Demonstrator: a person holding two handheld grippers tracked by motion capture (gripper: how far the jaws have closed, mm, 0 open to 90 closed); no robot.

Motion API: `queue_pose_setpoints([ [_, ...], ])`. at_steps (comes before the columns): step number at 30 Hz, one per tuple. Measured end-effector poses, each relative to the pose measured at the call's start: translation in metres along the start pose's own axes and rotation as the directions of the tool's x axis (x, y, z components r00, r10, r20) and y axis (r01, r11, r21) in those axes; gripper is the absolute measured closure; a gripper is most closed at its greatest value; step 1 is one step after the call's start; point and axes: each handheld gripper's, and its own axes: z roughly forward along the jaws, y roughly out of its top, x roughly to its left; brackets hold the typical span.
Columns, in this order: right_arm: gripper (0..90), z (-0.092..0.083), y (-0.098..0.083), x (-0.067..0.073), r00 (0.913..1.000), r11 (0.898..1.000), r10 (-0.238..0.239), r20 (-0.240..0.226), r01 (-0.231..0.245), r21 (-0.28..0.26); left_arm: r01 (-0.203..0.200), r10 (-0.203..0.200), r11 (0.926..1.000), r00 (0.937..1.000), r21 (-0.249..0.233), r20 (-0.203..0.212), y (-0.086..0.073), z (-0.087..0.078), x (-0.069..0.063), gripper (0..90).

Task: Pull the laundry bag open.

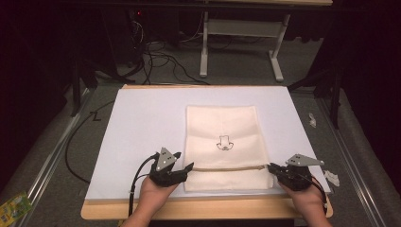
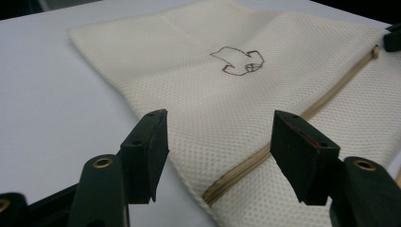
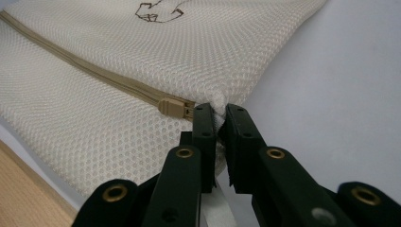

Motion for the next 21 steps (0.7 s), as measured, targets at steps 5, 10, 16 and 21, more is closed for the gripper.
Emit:
queue_pose_setpoints([
  [5,84.7,-0.005,0.003,0.002,1.0000,1.000,0.002,-0.007,-0.002,-0.025,-0.020,0.021,0.9996,0.9981,-0.021,0.058,0.007,0.000,-0.012,43.1],
  [10,84.8,-0.008,0.007,0.001,0.9997,0.998,-0.004,-0.022,0.002,-0.055,0.001,0.002,0.9996,0.9939,-0.028,0.111,0.011,0.007,-0.026,44.5],
  [16,84.7,-0.011,0.008,0.002,0.9992,0.996,-0.019,-0.034,0.016,-0.082,0.027,-0.020,0.9991,0.9737,-0.031,0.227,0.026,0.033,-0.052,51.4],
  [21,84.6,-0.012,0.010,0.003,0.9987,0.994,-0.028,-0.041,0.023,-0.109,0.058,-0.054,0.9983,0.9294,-0.001,0.365,0.034,0.066,-0.081,57.7],
])
